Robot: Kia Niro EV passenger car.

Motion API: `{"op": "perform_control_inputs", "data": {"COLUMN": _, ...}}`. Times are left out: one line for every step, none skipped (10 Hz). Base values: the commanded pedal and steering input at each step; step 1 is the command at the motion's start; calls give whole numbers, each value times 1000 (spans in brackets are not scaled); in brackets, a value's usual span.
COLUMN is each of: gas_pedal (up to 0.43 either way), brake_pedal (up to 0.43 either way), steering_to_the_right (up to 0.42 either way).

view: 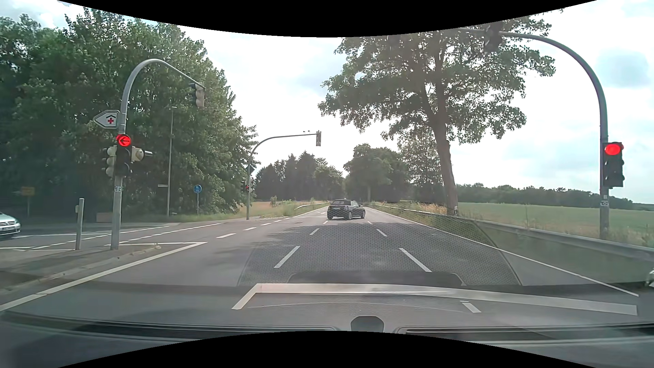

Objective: Follow the waypoints while adhering to traffic rules and regulations

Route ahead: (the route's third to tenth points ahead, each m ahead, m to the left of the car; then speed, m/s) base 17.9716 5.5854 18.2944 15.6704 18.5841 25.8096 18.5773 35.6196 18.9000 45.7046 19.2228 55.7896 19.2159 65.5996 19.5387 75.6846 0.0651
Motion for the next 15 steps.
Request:
{"op": "perform_control_inputs", "data": {"gas_pedal": 0, "brake_pedal": 256, "steering_to_the_right": 2}}
{"op": "perform_control_inputs", "data": {"gas_pedal": 0, "brake_pedal": 256, "steering_to_the_right": 2}}
{"op": "perform_control_inputs", "data": {"gas_pedal": 0, "brake_pedal": 250, "steering_to_the_right": 2}}
{"op": "perform_control_inputs", "data": {"gas_pedal": 0, "brake_pedal": 250, "steering_to_the_right": 2}}
{"op": "perform_control_inputs", "data": {"gas_pedal": 0, "brake_pedal": 250, "steering_to_the_right": 2}}
{"op": "perform_control_inputs", "data": {"gas_pedal": 0, "brake_pedal": 268, "steering_to_the_right": 2}}
{"op": "perform_control_inputs", "data": {"gas_pedal": 0, "brake_pedal": 335, "steering_to_the_right": 3}}
{"op": "perform_control_inputs", "data": {"gas_pedal": 0, "brake_pedal": 439, "steering_to_the_right": 2}}
{"op": "perform_control_inputs", "data": {"gas_pedal": 0, "brake_pedal": 494, "steering_to_the_right": 3}}
{"op": "perform_control_inputs", "data": {"gas_pedal": 0, "brake_pedal": 512, "steering_to_the_right": 2}}
{"op": "perform_control_inputs", "data": {"gas_pedal": 0, "brake_pedal": 561, "steering_to_the_right": 2}}
{"op": "perform_control_inputs", "data": {"gas_pedal": 0, "brake_pedal": 591, "steering_to_the_right": 2}}
{"op": "perform_control_inputs", "data": {"gas_pedal": 0, "brake_pedal": 598, "steering_to_the_right": 2}}
{"op": "perform_control_inputs", "data": {"gas_pedal": 0, "brake_pedal": 591, "steering_to_the_right": 2}}
{"op": "perform_control_inputs", "data": {"gas_pedal": 0, "brake_pedal": 573, "steering_to_the_right": 2}}
